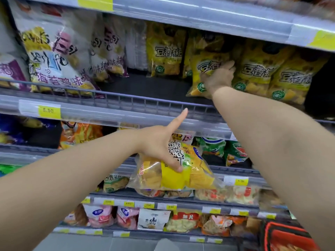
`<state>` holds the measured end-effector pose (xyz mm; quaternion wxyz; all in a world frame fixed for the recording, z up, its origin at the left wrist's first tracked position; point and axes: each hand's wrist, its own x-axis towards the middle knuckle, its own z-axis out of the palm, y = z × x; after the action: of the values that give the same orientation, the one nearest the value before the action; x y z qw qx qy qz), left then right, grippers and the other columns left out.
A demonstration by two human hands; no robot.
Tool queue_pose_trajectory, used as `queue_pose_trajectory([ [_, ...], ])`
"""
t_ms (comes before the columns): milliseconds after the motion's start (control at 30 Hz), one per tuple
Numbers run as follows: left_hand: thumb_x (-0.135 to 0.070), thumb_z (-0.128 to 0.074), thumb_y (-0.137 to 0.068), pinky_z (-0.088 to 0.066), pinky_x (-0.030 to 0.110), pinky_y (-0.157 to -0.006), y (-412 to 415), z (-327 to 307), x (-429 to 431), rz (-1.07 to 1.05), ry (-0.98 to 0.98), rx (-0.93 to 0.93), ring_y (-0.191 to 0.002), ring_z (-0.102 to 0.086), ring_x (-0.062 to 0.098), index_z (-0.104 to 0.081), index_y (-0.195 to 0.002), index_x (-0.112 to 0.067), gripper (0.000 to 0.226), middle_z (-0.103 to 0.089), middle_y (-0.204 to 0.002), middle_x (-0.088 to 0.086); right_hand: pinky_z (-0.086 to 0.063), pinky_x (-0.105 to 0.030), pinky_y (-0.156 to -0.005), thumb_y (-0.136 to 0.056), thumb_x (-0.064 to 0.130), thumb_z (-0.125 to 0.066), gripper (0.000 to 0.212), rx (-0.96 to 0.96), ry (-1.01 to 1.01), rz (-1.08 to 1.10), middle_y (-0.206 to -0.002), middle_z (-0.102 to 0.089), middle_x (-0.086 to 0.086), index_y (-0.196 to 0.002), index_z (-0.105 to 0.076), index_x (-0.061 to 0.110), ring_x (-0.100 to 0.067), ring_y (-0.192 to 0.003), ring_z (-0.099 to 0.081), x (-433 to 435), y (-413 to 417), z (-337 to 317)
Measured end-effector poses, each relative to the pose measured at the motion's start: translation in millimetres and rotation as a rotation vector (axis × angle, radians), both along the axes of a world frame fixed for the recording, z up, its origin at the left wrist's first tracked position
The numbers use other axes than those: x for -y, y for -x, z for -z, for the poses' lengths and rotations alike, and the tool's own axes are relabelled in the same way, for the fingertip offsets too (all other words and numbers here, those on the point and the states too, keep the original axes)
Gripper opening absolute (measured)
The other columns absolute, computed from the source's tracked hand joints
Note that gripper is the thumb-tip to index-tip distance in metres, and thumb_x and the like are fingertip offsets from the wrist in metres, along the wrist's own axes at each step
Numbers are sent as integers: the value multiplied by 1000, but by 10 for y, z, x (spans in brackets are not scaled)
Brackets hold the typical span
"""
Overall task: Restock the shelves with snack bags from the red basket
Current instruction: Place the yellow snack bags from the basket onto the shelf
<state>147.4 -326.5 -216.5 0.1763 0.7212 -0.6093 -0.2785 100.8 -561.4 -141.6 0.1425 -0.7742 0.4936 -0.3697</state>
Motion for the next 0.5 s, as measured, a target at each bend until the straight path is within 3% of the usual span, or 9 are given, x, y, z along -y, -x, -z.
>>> queue_pose_trajectory([
  [133,-67,-82,-50,-39,28,-86,-7,-37,-4,-10,13,-22,-122,-50,18,32,-128,-63,138,-58,-110,2,-20,-39,-112,-75,60,-67,117,-231,-145,56,-154,-10,-21,-148,-1,-2,-34,-140,-15,28,-32,-98],
  [233,-69,-80,-51,-36,26,-87,-17,-128,-9,-23,-20,-7,-125,-46,18,28,-131,-62,135,-55,-118,0,-24,-42,-107,-75,69,-57,110,-329,-181,117,-151,-17,-20,-149,-10,3,-36,-135,-19,0,18,-128],
  [300,-68,-81,-51,-34,25,-90,-15,-224,-24,-11,-64,53,-131,-41,18,23,-137,-57,135,-44,-144,1,-26,-41,-107,-80,64,-56,103,-294,-164,108,-150,-22,-19,-149,-8,4,-36,-135,-22,-11,64,-112],
  [367,-68,-80,-51,-35,27,-94,11,-374,-18,3,-98,148,-133,-40,19,16,-144,-49,136,-35,-152,-2,-25,-38,-108,-85,55,-56,96,-216,-154,94,-150,-24,-18,-149,-8,3,-35,-135,-24,-19,92,-121],
  [433,-72,-77,-47,-36,28,-101,46,-582,24,-1,-117,243,-133,-40,19,3,-150,-40,135,-36,-151,-5,-24,-36,-108,-86,49,-58,90,-135,-156,96,-149,-26,-16,-148,-11,4,-33,-135,-26,-36,85,-130],
  [500,-79,-71,-42,-39,30,-102,76,-807,74,-2,-142,305,-126,-46,19,-13,-152,-32,133,-50,-130,-13,-25,-34,-107,-84,46,-60,90,-66,-153,88,-148,-29,-15,-147,-12,3,-32,-134,-29,-42,51,-110],
])
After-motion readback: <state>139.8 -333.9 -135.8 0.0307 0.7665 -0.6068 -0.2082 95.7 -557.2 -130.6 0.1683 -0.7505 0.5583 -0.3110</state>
